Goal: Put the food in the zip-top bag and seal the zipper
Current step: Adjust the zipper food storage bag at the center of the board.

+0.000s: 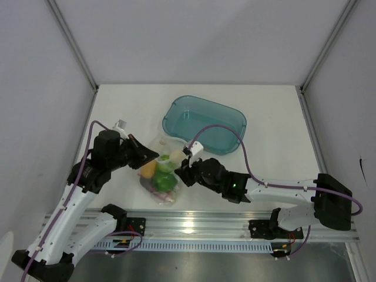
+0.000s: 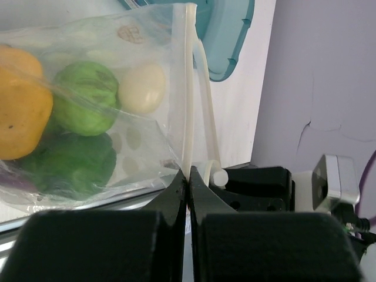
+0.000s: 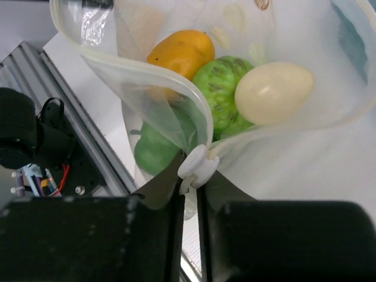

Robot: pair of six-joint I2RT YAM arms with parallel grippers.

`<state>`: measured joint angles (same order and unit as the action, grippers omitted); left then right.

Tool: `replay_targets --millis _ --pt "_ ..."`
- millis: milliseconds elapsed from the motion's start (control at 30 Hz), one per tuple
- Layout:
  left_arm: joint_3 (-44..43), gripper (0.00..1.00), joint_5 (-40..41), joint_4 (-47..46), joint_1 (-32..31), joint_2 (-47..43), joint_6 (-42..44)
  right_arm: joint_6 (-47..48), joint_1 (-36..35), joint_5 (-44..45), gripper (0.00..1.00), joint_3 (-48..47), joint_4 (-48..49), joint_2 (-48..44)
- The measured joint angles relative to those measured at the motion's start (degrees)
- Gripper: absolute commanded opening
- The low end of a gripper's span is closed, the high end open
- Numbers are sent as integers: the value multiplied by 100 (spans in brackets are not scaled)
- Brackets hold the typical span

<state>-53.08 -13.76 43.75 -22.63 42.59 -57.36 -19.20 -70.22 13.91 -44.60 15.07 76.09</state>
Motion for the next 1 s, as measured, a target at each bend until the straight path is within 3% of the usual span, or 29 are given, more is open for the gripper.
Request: replay_targets --millis 67,400,600,1000 --pt "55 1 4 -85 0 59 7 105 74 13 0 -2 -31 -2" --pt "195 1 120 -175 0 142 302 638 656 -487 0 -162 -380 -363" --pt "337 1 354 -212 0 308 640 968 1220 -1447 0 -203 -501 -811" --pt "210 1 431 -188 0 498 990 1250 1902 -3230 0 -190 -671 -817"
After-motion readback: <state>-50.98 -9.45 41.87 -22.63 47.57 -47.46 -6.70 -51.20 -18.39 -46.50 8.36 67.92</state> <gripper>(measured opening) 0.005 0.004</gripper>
